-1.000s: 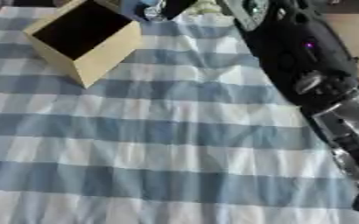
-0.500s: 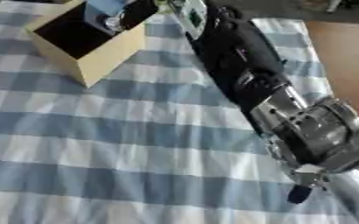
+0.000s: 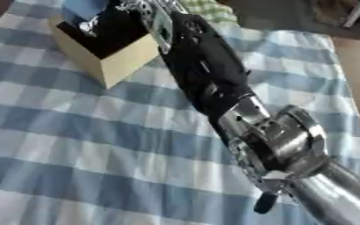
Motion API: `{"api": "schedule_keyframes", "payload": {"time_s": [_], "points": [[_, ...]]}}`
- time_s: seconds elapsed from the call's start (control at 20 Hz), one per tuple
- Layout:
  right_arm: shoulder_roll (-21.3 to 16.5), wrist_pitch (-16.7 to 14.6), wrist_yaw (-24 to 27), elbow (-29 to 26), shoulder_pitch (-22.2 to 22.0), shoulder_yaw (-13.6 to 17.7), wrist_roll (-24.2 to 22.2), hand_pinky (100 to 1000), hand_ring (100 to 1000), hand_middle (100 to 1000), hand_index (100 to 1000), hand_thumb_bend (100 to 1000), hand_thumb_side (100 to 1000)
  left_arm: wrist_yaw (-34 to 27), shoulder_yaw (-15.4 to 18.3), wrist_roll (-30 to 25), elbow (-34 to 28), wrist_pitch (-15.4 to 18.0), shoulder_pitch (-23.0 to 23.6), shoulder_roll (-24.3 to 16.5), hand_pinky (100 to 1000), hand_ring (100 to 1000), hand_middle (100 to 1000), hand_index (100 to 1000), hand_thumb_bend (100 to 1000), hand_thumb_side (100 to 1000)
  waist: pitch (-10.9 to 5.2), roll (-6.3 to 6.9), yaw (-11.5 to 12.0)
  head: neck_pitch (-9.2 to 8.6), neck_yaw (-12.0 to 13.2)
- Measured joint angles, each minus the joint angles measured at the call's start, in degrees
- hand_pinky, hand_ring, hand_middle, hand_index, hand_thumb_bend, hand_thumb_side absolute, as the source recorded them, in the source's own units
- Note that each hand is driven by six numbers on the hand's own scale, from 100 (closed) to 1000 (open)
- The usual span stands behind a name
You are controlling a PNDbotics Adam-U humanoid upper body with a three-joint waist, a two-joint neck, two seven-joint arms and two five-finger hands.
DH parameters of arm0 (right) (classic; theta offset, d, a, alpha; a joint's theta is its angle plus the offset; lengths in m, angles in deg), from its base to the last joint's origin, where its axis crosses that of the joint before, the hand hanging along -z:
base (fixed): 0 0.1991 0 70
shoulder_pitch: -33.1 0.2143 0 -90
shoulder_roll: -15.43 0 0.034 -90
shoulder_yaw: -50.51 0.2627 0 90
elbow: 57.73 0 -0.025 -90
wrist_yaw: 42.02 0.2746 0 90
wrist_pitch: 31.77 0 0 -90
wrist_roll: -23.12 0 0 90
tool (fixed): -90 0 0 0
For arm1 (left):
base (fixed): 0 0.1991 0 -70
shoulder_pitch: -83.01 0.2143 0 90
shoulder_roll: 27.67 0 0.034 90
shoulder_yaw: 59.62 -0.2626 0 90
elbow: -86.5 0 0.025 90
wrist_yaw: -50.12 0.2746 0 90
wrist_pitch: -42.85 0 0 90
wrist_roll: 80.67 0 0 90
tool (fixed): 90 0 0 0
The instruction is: Pick up objects on the table and place them in the box.
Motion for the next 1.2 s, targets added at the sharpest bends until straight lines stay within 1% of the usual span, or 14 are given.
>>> {"api": "schedule_keyframes", "payload": {"time_s": [0.35,0.45,0.8,1.0,1.05,1.15,1.2], "points": [[0.0,2.5,-2.2,0.5,0.0,1.9,2.3,725,689,635,826,100,599,0.0,0.0,-0.4,0.0,-0.1,-0.6,0.0,621,705,763,808,100,780,0.88,-0.73,1.3,-0.89,-1.0],[0.0,3.3,-2.6,0.5,0.0,2.3,2.6,727,693,637,826,100,597,0.1,0.0,-0.5,0.0,-0.1,-0.6,0.0,621,705,763,807,100,782,1.16,-0.75,1.4,-1.15,-1.0],[-0.5,5.4,-4.4,0.5,0.0,3.0,2.7,730,700,643,826,100,605,0.5,0.0,-0.7,0.0,-0.2,-0.5,0.0,620,704,763,806,100,785,2.04,-0.84,1.6,-1.17,-1.0],[-0.7,5.6,-5.7,0.6,0.0,2.9,1.5,765,770,726,846,100,674,0.7,0.0,-0.7,0.0,-0.2,-0.4,0.1,620,704,763,806,100,785,2.18,-0.84,1.7,-1.17,-1.0],[-0.7,5.4,-6.2,0.6,0.0,2.9,0.8,796,814,781,881,104,723,0.8,0.0,-0.7,0.0,-0.2,-0.3,0.1,621,704,763,806,100,785,2.18,-0.84,1.7,-1.17,-0.9],[-0.8,5.0,-7.4,0.6,0.0,2.9,-0.7,833,855,813,905,176,760,1.0,0.0,-0.7,0.0,-0.3,-0.3,0.1,621,704,763,806,100,785,2.18,-0.84,1.7,-1.13,-0.8],[-0.9,4.9,-8.3,0.5,0.0,2.9,-1.5,848,868,825,910,217,761,1.0,0.0,-0.8,0.0,-0.3,-0.3,0.1,621,704,764,806,100,785,2.18,-0.84,1.7,-1.11,-0.8]]}}
